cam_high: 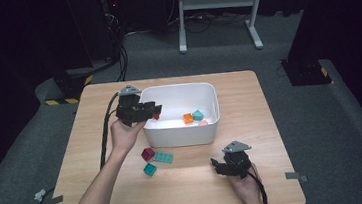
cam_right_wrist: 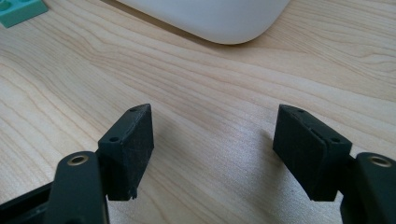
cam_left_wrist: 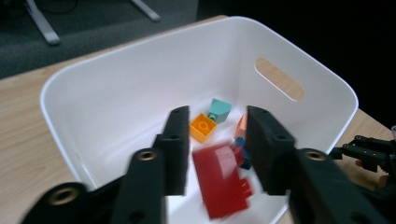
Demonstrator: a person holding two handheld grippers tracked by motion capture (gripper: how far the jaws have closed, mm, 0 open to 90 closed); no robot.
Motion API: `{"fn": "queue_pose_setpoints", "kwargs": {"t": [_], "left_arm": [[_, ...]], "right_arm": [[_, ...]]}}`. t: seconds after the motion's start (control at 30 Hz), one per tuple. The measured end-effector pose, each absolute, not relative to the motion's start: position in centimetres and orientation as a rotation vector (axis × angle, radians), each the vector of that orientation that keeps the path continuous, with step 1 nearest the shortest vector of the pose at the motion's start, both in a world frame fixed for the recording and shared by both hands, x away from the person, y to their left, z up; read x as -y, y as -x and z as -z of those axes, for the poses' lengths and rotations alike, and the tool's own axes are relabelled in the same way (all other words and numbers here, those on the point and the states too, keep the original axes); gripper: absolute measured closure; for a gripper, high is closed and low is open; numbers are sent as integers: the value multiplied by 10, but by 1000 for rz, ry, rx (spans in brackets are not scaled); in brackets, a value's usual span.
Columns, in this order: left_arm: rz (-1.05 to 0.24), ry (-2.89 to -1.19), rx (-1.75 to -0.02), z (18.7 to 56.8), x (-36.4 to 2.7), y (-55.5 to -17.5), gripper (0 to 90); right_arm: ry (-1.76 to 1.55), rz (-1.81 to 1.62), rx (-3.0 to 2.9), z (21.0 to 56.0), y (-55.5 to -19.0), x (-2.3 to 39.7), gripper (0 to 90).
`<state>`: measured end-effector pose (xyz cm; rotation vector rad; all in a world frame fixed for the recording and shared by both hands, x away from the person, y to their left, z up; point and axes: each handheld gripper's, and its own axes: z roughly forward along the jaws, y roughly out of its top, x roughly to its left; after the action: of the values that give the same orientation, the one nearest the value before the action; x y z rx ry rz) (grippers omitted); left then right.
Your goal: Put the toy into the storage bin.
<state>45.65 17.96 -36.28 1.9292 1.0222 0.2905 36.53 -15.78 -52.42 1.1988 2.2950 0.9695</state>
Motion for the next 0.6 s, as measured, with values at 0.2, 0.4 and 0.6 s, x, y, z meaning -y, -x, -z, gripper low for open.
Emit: {"fn": "queue_pose_setpoints", "kwargs": {"t": [0.2, 0.4, 0.6], "left_arm": [[-350, -1951, -1031, 365, -179, -452, 438], [-388, -1936, -1020, 361, -189, -439, 402], [-438, -1886, -1033, 363, -214, -414, 384]], "right_arm": [[-1199, -970, -2296, 524, -365, 158, 286], [-1199, -971, -2295, 524, -365, 158, 285], [-1198, -971, -2295, 524, -365, 158, 285]]}}
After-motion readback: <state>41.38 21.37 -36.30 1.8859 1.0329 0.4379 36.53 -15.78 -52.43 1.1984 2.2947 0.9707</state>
